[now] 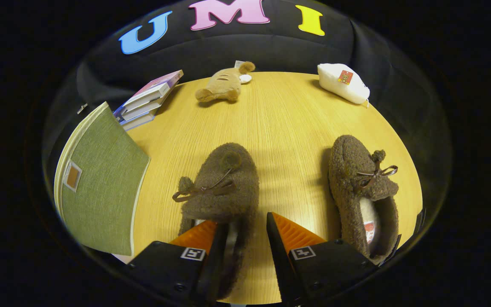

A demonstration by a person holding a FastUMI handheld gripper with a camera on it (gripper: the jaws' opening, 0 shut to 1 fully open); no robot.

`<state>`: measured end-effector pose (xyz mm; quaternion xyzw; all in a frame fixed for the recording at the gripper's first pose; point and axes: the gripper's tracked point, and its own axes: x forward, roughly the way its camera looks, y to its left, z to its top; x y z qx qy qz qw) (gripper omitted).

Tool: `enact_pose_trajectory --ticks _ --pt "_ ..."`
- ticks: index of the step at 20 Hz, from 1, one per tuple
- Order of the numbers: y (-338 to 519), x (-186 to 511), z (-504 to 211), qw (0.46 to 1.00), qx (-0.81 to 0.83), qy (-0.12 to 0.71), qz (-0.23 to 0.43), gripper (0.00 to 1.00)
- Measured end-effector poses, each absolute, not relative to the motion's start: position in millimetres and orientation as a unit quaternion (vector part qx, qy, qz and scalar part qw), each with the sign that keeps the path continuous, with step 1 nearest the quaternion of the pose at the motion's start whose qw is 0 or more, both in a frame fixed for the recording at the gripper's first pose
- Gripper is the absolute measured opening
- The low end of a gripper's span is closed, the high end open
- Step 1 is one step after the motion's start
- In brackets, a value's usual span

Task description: Open the storage box then place both shoes into the box .Put the left shoe in first, then the right shoe, with the right side of both shoes facing outward in a uniform manner.

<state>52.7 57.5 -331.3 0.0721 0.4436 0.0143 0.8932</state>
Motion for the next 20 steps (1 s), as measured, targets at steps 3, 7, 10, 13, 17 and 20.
enact_pose_trajectory --ticks 3,7,10,13,17,20 --pt "59 54 -334 0.889 0.075 0.452 -0.001 0.28" --pt "54 57 -334 0.887 0.086 0.453 -0.026 0.09" --pt "54 57 -333 0.889 0.091 0.449 -0.026 0.05" --pt "56 56 -319 0.888 0.117 0.444 -0.032 0.05" --pt "67 53 -280 0.895 0.137 0.423 -0.021 0.05" --pt "77 47 -235 0.897 0.171 0.407 -0.012 0.05"
